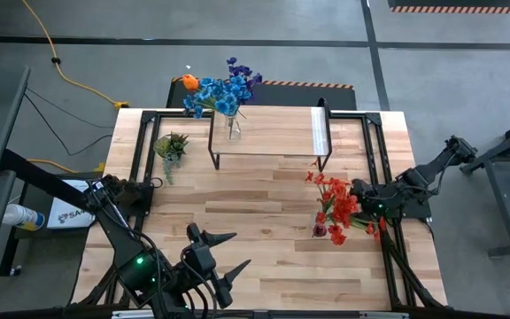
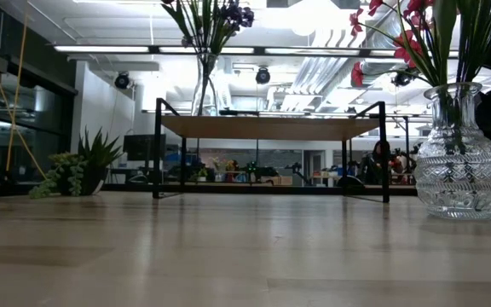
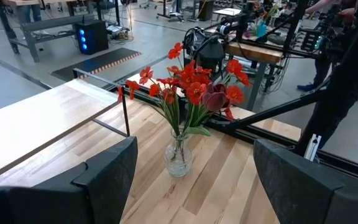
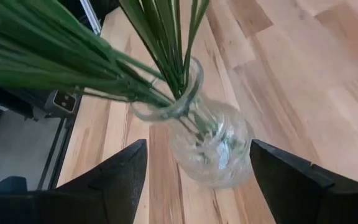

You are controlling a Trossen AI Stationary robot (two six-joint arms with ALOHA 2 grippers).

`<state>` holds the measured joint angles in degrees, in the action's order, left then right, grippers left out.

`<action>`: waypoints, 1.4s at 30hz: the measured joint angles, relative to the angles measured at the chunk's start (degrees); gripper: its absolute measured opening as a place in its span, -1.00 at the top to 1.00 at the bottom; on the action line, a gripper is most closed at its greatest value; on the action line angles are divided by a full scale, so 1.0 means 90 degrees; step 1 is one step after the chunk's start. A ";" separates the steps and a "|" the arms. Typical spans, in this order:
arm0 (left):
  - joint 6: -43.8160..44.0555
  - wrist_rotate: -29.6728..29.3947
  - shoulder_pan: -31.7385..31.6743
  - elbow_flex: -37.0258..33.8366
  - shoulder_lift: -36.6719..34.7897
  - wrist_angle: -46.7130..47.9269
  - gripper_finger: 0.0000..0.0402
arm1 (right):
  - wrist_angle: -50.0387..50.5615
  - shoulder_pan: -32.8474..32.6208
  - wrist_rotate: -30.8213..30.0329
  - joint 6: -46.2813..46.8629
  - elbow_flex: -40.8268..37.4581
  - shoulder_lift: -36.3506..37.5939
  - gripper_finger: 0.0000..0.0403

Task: Pick and place flowers into a vace then onto a shelf
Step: Put the right flowers transparent vase on the shelf

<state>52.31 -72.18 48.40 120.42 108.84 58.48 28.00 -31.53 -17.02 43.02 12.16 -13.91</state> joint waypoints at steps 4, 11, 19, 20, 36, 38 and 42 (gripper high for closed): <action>0.0000 0.0000 0.0000 0.0000 0.0000 0.0000 -0.76 | -0.0353 0.0000 -0.0052 -0.0297 0.0000 0.0000 -0.37; 0.0000 0.0000 0.0000 0.0000 0.0000 -0.0002 -0.76 | -0.0373 0.0000 0.0126 -0.0451 0.0005 -0.0115 -0.37; 0.0002 0.0000 0.0000 0.0000 0.0000 0.0000 -0.76 | -0.0725 0.0000 0.0115 -0.0625 0.0005 -0.0868 -0.37; 0.0000 0.0000 0.0000 0.0000 0.0000 -0.0002 -0.76 | -0.0746 0.0000 0.0086 -0.0650 0.0005 -0.0969 -0.37; 0.0002 0.0047 0.0000 0.0000 0.0000 -0.0002 -0.76 | -0.1579 -0.0002 -0.0226 -0.0805 0.0005 -0.2261 -0.37; 0.0002 0.0102 0.0000 0.0000 0.0000 -0.0001 -0.76 | -0.1754 -0.0002 -0.0231 -0.0842 0.0005 -0.2399 -0.37; 0.0002 0.0102 0.0000 0.0000 0.0000 -0.0002 -0.76 | -0.1992 -0.0002 -0.0428 -0.0932 0.0005 -0.2627 -0.37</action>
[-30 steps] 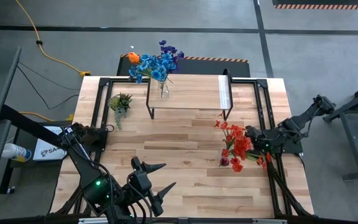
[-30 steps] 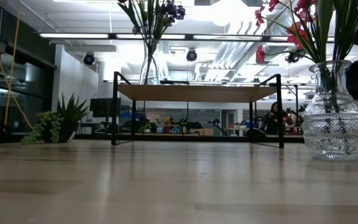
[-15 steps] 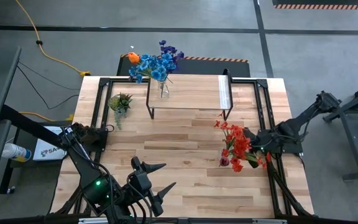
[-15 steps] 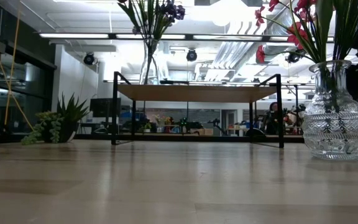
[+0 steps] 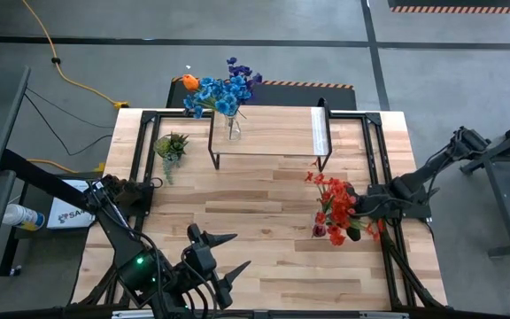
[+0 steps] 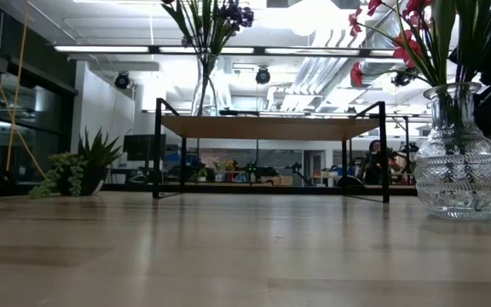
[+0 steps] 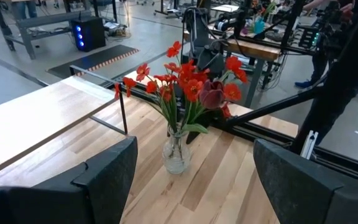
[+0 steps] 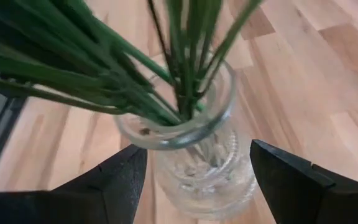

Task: Pick and place flowers into a vace then onto a shelf
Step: Put the right flowers transparent vase on the shelf

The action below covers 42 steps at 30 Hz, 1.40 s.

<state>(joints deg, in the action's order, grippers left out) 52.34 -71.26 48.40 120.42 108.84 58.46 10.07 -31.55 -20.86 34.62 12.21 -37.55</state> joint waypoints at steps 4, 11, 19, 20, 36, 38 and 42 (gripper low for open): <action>0.0000 0.0000 0.0000 0.0000 0.0000 0.0000 -0.76 | -0.0072 0.0002 -0.0169 -0.0004 0.0000 -0.0170 -0.37; 0.0000 0.0000 0.0000 0.0000 0.0000 0.0004 -0.76 | -0.0202 0.0002 -0.0535 -0.0014 0.0000 -0.0302 -0.37; -0.0002 -0.0002 0.0000 0.0000 0.0000 0.0017 -0.76 | -0.0208 0.0002 -0.0852 -0.0011 0.0000 -0.0304 -0.37; -0.0002 -0.0002 0.0000 0.0000 0.0000 0.0017 -0.76 | -0.0208 0.0002 -0.0873 -0.0014 0.0000 -0.0304 -0.37; -0.0119 -0.0005 0.0000 0.0000 0.0000 0.0022 -0.76 | -0.0433 0.0002 -0.1005 -0.0018 0.0000 -0.0334 -0.37; -0.0119 -0.0005 0.0000 0.0000 0.0000 0.0022 -0.76 | -0.0443 0.0002 -0.1011 -0.0018 0.0000 -0.0334 -0.37; -0.0119 -0.0005 0.0000 0.0000 0.0000 0.0019 -0.76 | -0.0489 0.0002 -0.1023 -0.0016 0.0000 -0.0334 -0.37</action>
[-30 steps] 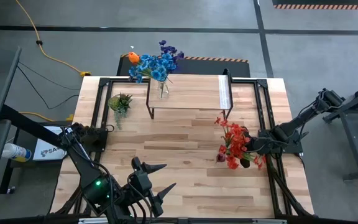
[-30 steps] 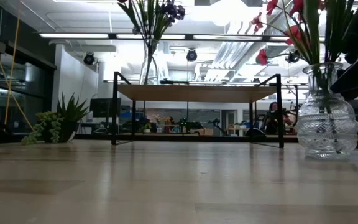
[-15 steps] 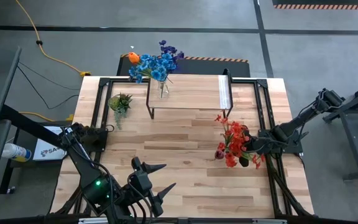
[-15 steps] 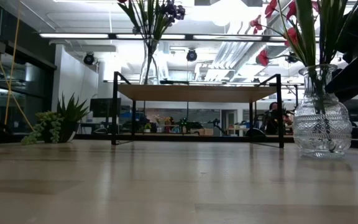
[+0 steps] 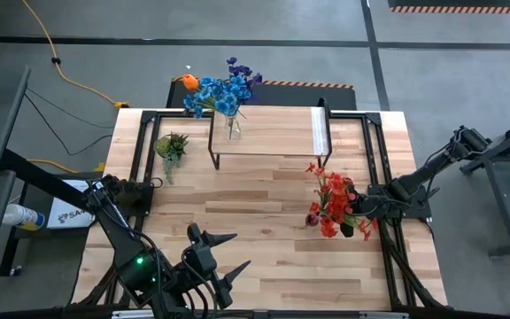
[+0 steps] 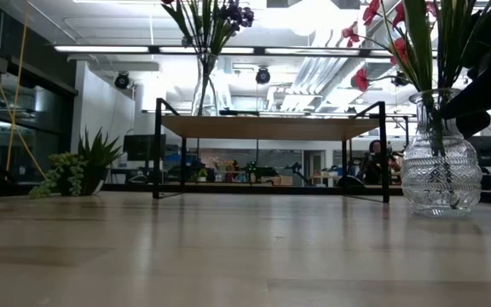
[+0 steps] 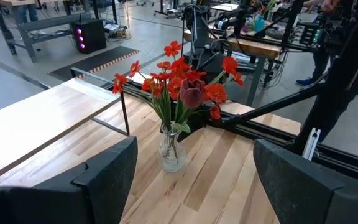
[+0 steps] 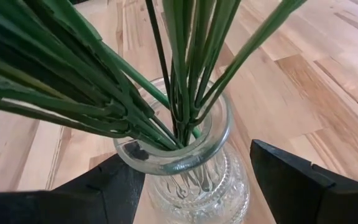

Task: Pick and place flowers into a vace then onto a shelf
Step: Put the right flowers transparent vase on the shelf

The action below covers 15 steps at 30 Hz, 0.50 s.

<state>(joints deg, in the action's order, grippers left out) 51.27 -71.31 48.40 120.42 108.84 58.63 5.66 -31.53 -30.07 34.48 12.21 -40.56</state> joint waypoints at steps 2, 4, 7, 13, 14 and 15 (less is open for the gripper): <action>0.0000 0.0000 0.0000 0.0000 0.0000 0.0000 -0.76 | -0.0002 0.0000 -0.0002 -0.0001 0.0000 0.0000 -0.37; 0.0000 0.0000 0.0000 0.0000 0.0000 0.0000 -0.76 | -0.0002 0.0000 -0.0010 -0.0002 0.0000 0.0000 -0.37; 0.0000 0.0000 0.0000 0.0000 0.0000 0.0000 -0.76 | 0.0000 -0.0001 -0.0076 -0.0002 0.0000 0.0000 -0.37; 0.0000 -0.0002 0.0000 0.0000 0.0000 -0.0002 -0.76 | -0.0023 0.0000 -0.0138 0.0000 0.0000 -0.0058 -0.37; 0.0000 -0.0002 0.0000 0.0000 0.0000 -0.0002 -0.76 | -0.0048 0.0000 -0.0140 0.0000 0.0000 -0.0106 -0.37; 0.0000 -0.0002 0.0000 0.0000 0.0000 -0.0002 -0.76 | -0.0071 0.0000 -0.0141 0.0006 0.0000 -0.0170 -0.37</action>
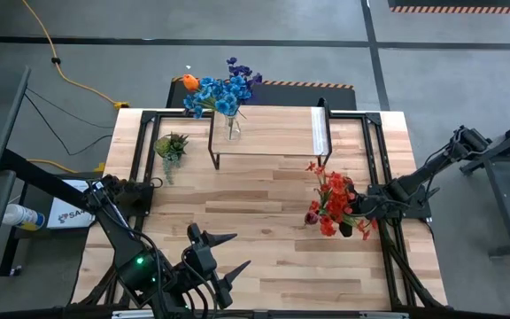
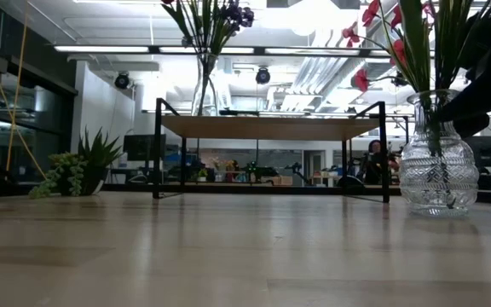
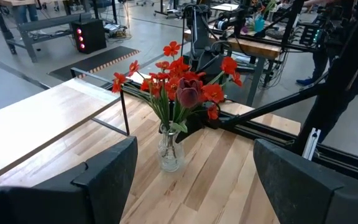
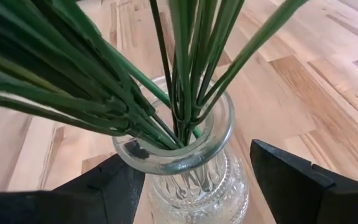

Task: Pick and place flowers into a vace then onto a shelf
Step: Put the right flowers transparent vase on the shelf

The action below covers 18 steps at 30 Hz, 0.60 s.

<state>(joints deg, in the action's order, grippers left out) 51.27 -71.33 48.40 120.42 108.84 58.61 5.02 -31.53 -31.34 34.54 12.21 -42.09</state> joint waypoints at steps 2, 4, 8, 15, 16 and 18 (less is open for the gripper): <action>0.0000 0.0000 0.0000 0.0000 0.0000 0.0000 -0.76 | -0.0072 0.0000 0.0001 0.0011 0.0000 -0.0139 -0.37; 0.0000 0.0000 0.0000 0.0000 0.0000 0.0000 -0.76 | -0.0198 0.0000 -0.0003 0.0011 0.0000 -0.0306 -0.37; 0.0000 0.0000 0.0000 0.0000 0.0000 0.0000 -0.76 | -0.0576 0.0000 -0.0016 -0.0006 0.0000 -0.0672 -0.37; 0.0000 0.0000 0.0000 0.0000 0.0000 -0.0002 -0.76 | -0.0784 -0.0002 -0.0151 0.0011 0.0000 -0.1107 -0.36; 0.0000 0.0000 0.0000 0.0000 0.0000 -0.0001 -0.76 | -0.0817 -0.0002 -0.0164 0.0010 0.0000 -0.1125 -0.36; 0.0000 0.0000 0.0000 0.0000 0.0000 0.0000 -0.76 | -0.0886 -0.0002 -0.0229 -0.0006 0.0000 -0.1143 -0.36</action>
<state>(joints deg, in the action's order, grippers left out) 51.27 -71.33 48.40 120.42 108.84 58.61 -2.95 -31.55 -33.40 34.48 12.21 -52.38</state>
